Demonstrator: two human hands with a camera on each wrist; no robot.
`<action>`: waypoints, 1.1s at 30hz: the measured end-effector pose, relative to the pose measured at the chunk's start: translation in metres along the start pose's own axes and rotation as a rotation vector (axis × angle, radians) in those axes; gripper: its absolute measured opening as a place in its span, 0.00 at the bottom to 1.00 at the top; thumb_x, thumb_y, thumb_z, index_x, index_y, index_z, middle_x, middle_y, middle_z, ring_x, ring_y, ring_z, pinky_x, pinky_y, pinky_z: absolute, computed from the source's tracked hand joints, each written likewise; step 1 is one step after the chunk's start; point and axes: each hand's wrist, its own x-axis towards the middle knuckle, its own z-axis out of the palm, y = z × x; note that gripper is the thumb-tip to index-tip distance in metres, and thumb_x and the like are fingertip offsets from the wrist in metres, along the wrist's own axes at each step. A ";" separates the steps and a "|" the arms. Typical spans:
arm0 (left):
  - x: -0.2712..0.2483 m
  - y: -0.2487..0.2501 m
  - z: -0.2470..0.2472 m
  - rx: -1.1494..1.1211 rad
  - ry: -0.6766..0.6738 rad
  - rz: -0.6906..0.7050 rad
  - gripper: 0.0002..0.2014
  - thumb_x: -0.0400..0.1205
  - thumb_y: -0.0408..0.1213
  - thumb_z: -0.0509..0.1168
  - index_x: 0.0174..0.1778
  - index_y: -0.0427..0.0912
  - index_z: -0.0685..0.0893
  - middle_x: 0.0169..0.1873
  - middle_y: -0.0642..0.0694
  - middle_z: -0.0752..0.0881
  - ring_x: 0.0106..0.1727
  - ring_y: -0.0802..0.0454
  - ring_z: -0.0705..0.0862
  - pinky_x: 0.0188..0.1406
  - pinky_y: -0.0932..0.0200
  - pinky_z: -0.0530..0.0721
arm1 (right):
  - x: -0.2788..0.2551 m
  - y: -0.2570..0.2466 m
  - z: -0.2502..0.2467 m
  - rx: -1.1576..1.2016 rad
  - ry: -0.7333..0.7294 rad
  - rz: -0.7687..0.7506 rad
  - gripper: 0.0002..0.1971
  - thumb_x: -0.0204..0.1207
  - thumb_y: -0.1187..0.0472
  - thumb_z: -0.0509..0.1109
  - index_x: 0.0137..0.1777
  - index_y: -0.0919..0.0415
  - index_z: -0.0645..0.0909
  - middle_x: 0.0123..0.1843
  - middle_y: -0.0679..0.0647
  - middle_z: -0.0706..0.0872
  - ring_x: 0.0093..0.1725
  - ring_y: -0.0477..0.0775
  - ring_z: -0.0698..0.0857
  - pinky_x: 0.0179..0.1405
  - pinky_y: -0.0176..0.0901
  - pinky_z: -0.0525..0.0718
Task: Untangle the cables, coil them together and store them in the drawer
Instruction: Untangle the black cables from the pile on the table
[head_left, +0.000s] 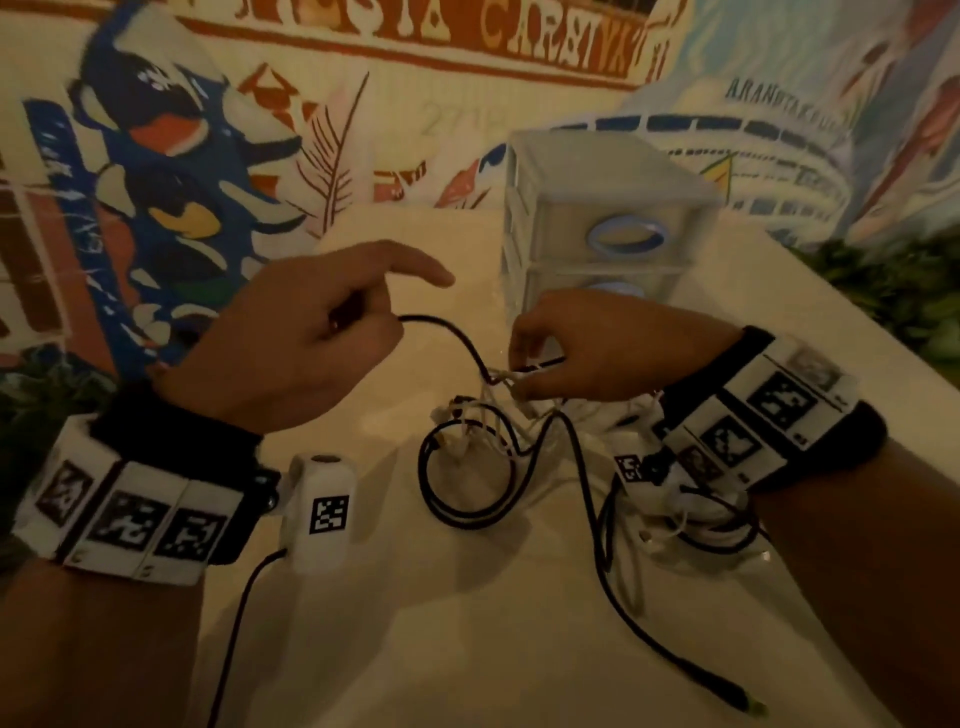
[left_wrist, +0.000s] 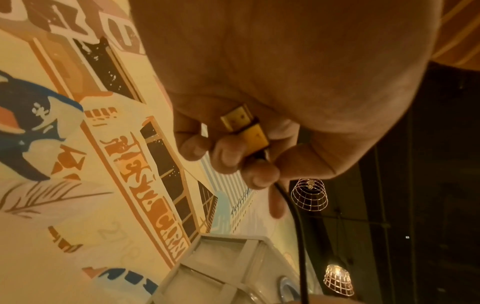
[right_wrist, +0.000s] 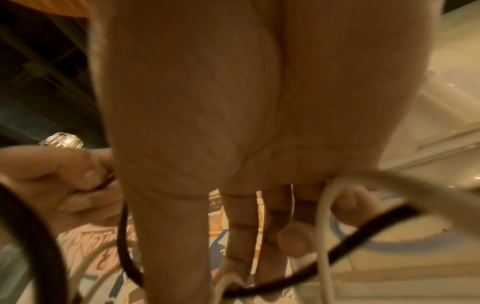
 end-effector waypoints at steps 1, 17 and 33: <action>-0.002 -0.002 -0.001 0.023 -0.018 -0.011 0.15 0.80 0.45 0.56 0.59 0.62 0.83 0.29 0.47 0.77 0.28 0.48 0.75 0.27 0.54 0.73 | 0.001 0.002 -0.002 0.012 0.025 0.014 0.17 0.78 0.39 0.74 0.60 0.47 0.85 0.57 0.46 0.84 0.57 0.49 0.83 0.60 0.53 0.84; -0.003 -0.007 0.016 0.297 -0.183 0.133 0.24 0.80 0.69 0.52 0.33 0.62 0.88 0.26 0.58 0.79 0.39 0.62 0.80 0.39 0.70 0.77 | -0.010 0.021 -0.015 0.139 0.266 0.008 0.16 0.75 0.37 0.74 0.39 0.47 0.78 0.37 0.46 0.82 0.33 0.42 0.78 0.35 0.40 0.74; -0.001 -0.006 0.038 0.449 -0.110 -0.030 0.08 0.89 0.48 0.52 0.49 0.57 0.76 0.41 0.58 0.80 0.37 0.61 0.78 0.30 0.69 0.69 | -0.031 0.010 -0.024 0.018 0.433 -0.048 0.23 0.76 0.28 0.64 0.44 0.48 0.85 0.39 0.48 0.85 0.39 0.45 0.82 0.36 0.37 0.73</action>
